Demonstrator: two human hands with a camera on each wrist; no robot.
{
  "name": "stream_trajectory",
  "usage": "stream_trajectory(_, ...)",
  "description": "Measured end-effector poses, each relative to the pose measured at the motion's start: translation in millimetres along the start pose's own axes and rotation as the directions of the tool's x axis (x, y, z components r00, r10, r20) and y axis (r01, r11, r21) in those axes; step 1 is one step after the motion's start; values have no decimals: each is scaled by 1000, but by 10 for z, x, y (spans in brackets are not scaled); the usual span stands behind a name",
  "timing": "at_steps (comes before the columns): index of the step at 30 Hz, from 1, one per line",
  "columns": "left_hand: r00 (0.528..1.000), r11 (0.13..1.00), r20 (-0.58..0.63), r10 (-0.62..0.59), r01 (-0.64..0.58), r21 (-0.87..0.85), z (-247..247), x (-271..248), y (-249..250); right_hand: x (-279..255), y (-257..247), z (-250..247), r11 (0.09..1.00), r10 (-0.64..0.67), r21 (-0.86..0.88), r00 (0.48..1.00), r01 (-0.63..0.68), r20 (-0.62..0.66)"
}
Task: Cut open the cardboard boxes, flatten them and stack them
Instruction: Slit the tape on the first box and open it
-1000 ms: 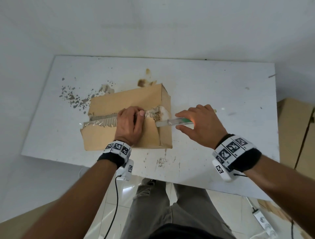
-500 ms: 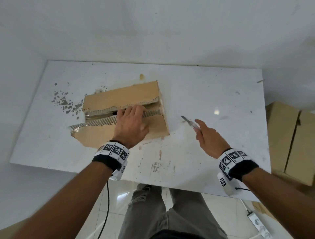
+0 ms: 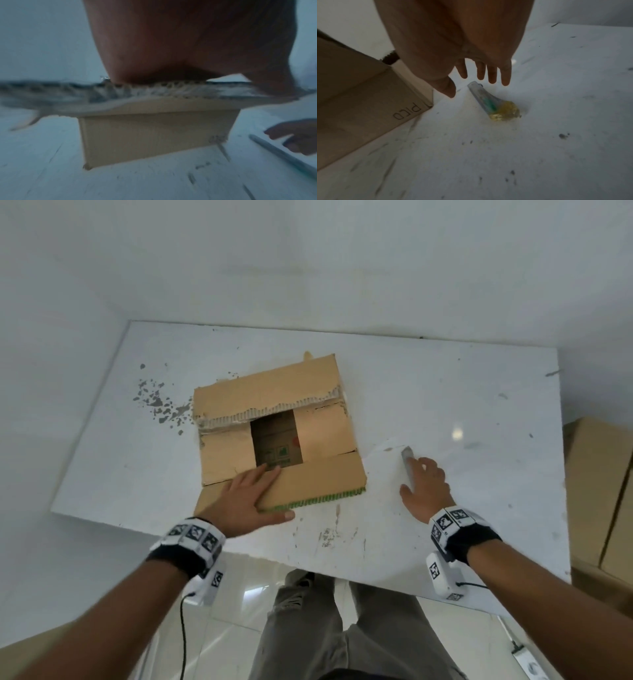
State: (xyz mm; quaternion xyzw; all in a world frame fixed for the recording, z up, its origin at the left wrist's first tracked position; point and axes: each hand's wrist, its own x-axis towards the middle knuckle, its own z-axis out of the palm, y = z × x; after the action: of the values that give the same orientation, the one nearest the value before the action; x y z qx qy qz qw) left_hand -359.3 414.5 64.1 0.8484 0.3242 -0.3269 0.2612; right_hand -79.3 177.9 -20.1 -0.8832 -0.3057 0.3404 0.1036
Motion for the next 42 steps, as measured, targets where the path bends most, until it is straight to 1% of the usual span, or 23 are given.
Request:
stream_trajectory(2,997,999,80,4,0,-43,-65,139,-49,-92,-33,-10,995,-33,94,999,36,-31)
stream_trajectory(4,996,998,85,22,-26,56,-53,205,-111,-198,-63,-1,980,-84,175,994,94,-63)
stream_trajectory(6,997,963,-42,63,-49,267,11,273,-187,-283,-98,14,969,-120,211,990,132,-68)
stream_trajectory(8,967,907,-212,143,-43,418,45,381,-221,-322,-132,40,961,-136,236,990,144,-48)
stream_trajectory(10,928,914,-329,176,-30,406,-45,456,-139,-329,-182,38,948,-119,295,993,121,-26)
stream_trajectory(12,881,968,-433,192,-99,229,-222,451,17,-325,-279,-13,916,-78,394,997,78,-17)
stream_trajectory(14,826,978,-530,192,-207,33,-468,372,193,-321,-456,-116,852,-34,522,999,35,-11)
stream_trajectory(15,819,969,-550,164,-239,-67,-609,308,293,-310,-563,-176,813,-20,583,1000,11,9)
stream_trajectory(16,829,950,-547,116,-254,-182,-750,249,382,-276,-672,-230,770,-18,638,999,-17,49)
stream_trajectory(18,855,848,-517,51,-310,-430,-985,132,558,-182,-896,-341,651,-67,756,987,-67,145)
stream_trajectory(20,858,686,-512,29,-390,-614,-1130,55,701,-80,-1109,-445,557,-145,829,975,-59,167)
stream_trajectory(23,870,473,-493,-23,-425,-772,-1224,39,825,4,-1333,-576,507,-189,862,971,-30,145)
stream_trajectory(25,881,413,-468,-73,-401,-818,-1263,80,796,18,-1415,-648,501,-147,864,977,-60,153)
stream_trajectory(26,891,419,-444,-93,-369,-830,-1262,115,738,30,-1420,-680,500,-114,863,982,-76,153)
stream_trajectory(28,915,476,-389,-106,-297,-828,-1210,178,601,32,-1381,-746,521,-20,850,994,-83,110)
stream_trajectory(31,940,593,-340,-1,-273,-758,-1115,194,403,-5,-1291,-859,610,71,792,997,-15,-36)
stream_trajectory(33,936,790,-342,86,-273,-549,-1156,130,304,-61,-1309,-936,697,84,715,985,51,-153)
stream_trajectory(34,930,897,-357,89,-230,-378,-1192,72,268,-67,-1323,-961,732,84,677,976,78,-203)
stream_trajectory(35,921,963,-383,76,-167,-211,-1234,-10,239,-97,-1358,-1015,746,77,657,967,104,-241)
stream_trajectory(37,920,999,-391,36,-38,2,-1271,-190,182,-147,-1420,-1136,746,73,651,954,141,-290)
stream_trajectory(39,944,995,-330,-16,47,87,-1201,-377,176,-224,-1508,-1241,709,63,687,956,158,-285)
stream_trajectory(40,953,996,-303,-26,51,76,-1139,-478,218,-270,-1572,-1278,669,50,724,961,169,-271)
stream_trajectory(42,964,997,-265,-24,2,-81,-951,-621,337,-400,-1767,-1331,575,-20,793,972,203,-235)
